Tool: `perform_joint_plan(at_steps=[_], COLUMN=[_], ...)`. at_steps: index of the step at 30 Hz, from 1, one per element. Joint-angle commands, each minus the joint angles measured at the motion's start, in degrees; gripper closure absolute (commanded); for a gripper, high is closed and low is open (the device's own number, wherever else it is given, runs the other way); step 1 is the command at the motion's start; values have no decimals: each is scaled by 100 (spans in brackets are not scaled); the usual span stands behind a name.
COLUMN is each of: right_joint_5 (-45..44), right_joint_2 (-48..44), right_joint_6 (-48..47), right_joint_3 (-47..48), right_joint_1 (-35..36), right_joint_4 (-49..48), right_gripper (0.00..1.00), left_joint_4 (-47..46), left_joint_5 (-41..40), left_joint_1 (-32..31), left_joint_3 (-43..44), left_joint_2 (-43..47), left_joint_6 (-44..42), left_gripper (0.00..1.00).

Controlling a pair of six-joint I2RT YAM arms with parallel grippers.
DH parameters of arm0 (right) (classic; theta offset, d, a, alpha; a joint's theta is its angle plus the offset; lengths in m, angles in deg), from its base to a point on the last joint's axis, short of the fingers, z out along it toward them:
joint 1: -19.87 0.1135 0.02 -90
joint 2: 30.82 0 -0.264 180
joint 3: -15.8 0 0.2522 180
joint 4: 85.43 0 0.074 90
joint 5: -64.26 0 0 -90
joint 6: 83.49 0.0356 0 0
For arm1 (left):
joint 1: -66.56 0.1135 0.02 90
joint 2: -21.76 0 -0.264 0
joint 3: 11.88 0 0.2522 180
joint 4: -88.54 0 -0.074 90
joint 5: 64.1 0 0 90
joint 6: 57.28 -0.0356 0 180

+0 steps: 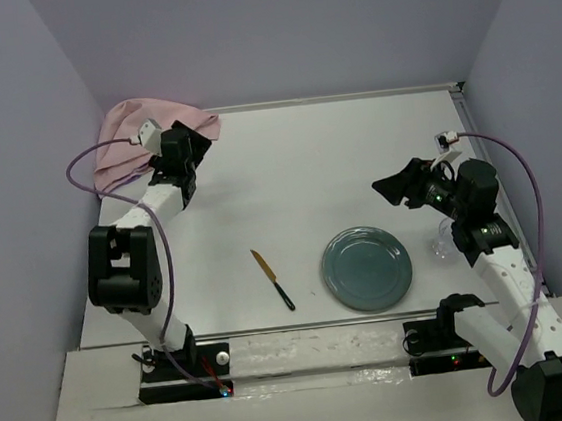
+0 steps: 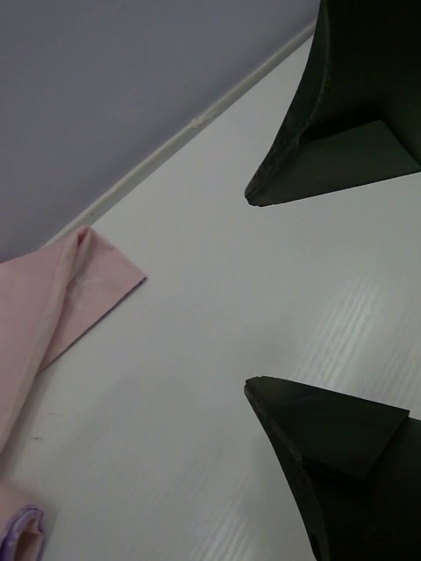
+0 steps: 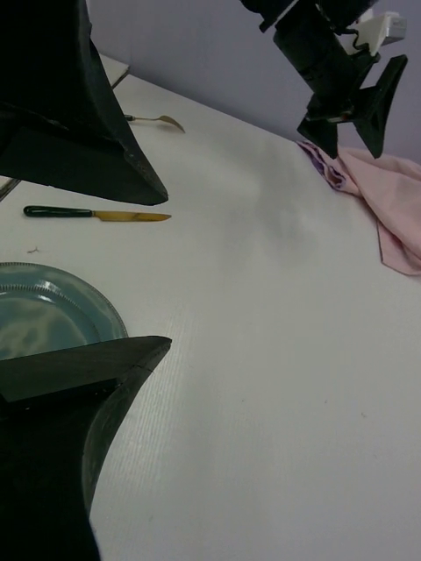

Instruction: Set the dinner table for one person

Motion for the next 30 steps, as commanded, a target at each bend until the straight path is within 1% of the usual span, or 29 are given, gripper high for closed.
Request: perform_joint_plan(at_steps=[1,5,6,7,9,11,14,17,18,22,27,28,30], right_joint_5=[94,147,147,138,138,147,121,-90,-134,-99,-231,-231,-266], right_joint_2=[38,257,336,389,477,609,811,1110,1206,1681,2051,2103,2209], right_joint_6=[6,6,-3,6,6,-12,-91,-205,-222,-231,-275,-275,-284], right_joint_3=[-49,3,21,38,74,100,126,170,188,381,583,610,662], right_joint_1=[58,164,216,216,287,339,733,1085,1304,1709,1921,1921,1921], right_joint_4=[-355,-355,-355,-355,-364,-504,-548,-557,-592,-706,-821,-821,-847], right_gripper=[33,34,34,34,34,36,38,36,36,36,36,36,36], left_joint_4=[-31,339,409,575,751,928,919,727,682,726,752,796,840], left_joint_5=[-530,-496,-478,-460,-434,-390,-293,-223,-223,-144,-12,6,32], left_joint_1=[235,472,516,578,631,727,850,894,903,939,939,939,939], left_joint_3=[1015,1789,1947,2262,2562,2906,3240,3416,3451,3785,4135,4233,4426], left_joint_2=[-708,-1516,-1866,-2044,-2369,-2765,-3230,-3381,-3477,-3811,-4180,-4251,-4391], left_joint_6=[262,359,429,455,482,587,737,860,886,1097,1326,1343,1378], left_gripper=[11,11,11,11,11,11,11,11,11,12,12,13,20])
